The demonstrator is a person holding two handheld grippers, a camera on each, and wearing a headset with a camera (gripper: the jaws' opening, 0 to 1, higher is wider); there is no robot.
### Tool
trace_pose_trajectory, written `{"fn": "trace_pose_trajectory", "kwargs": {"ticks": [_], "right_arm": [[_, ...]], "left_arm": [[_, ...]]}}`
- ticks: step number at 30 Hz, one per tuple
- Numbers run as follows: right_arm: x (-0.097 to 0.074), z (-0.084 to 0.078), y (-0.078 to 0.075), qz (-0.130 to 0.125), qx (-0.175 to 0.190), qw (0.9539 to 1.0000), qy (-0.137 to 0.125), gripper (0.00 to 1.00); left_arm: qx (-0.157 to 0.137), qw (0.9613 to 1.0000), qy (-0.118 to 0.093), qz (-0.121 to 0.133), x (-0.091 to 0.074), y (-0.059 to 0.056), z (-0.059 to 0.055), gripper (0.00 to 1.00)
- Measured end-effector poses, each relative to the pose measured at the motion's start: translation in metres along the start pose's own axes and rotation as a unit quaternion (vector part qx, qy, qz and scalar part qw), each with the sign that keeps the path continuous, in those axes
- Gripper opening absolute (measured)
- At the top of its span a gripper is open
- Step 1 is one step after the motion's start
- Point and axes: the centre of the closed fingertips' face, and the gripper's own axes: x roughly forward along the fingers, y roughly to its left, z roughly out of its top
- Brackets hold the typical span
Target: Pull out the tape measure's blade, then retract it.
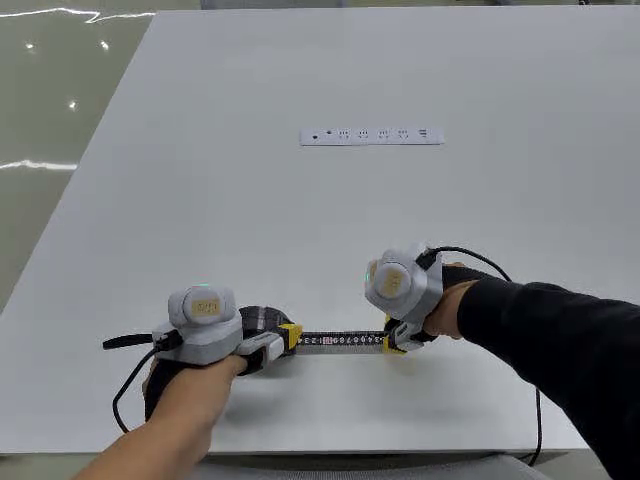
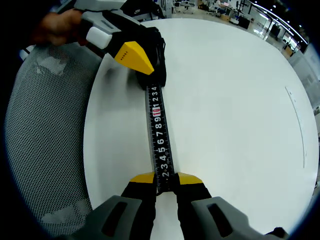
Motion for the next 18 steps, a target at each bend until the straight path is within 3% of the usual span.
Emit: {"fn": "trace_pose_trajectory", "kwargs": {"ticks": [18], "right_arm": [[0.0011,0.0055,0.0003,0.001,0.0,1.0,-0.007,0.11]], "left_arm": [[-0.001,1.0,0.001,-0.002,0.0005,-0.0004,0.0004,0.6]]}}
